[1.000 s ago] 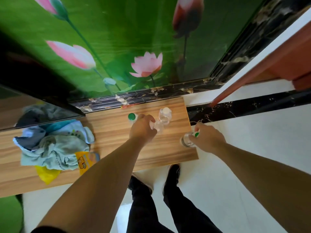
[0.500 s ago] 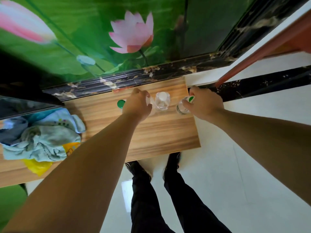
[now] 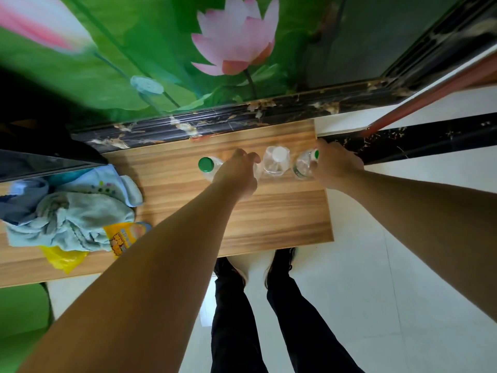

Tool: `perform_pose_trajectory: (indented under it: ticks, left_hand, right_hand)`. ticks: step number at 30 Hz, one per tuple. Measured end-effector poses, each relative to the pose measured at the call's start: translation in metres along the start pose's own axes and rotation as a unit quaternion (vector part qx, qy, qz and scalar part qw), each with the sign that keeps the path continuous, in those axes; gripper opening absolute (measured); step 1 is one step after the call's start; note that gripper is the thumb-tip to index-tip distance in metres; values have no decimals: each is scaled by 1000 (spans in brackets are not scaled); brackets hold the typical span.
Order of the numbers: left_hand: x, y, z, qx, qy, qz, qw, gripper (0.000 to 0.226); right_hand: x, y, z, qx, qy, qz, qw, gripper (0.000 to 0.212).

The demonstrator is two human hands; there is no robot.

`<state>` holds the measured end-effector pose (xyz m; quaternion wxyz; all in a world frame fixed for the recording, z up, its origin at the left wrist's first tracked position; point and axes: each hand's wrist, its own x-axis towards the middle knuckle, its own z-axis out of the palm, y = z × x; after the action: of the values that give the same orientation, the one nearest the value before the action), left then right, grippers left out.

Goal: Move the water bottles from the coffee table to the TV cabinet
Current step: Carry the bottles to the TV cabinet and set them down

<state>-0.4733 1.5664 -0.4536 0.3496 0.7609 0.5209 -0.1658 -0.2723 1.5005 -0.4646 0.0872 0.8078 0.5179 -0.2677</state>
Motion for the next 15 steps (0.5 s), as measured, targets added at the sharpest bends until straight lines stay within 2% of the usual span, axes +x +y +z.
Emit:
perform_pose_trajectory:
  ticks: [6,10,15]
  left_hand:
    - [-1,-2,-2,-13,-15,-2,1000,63]
    - [-7,-1,-8,-16,-19,1,1000,69]
    - [-10,4,-13,-17,-8,5,1000,68]
  right_hand:
    - [-1,-4,-1,6,53,-36,998,40]
    - [-2,-8,-7,-7,-6,-21,1000,50]
    - [-10,-11,-15,14,5,2,1000,55]
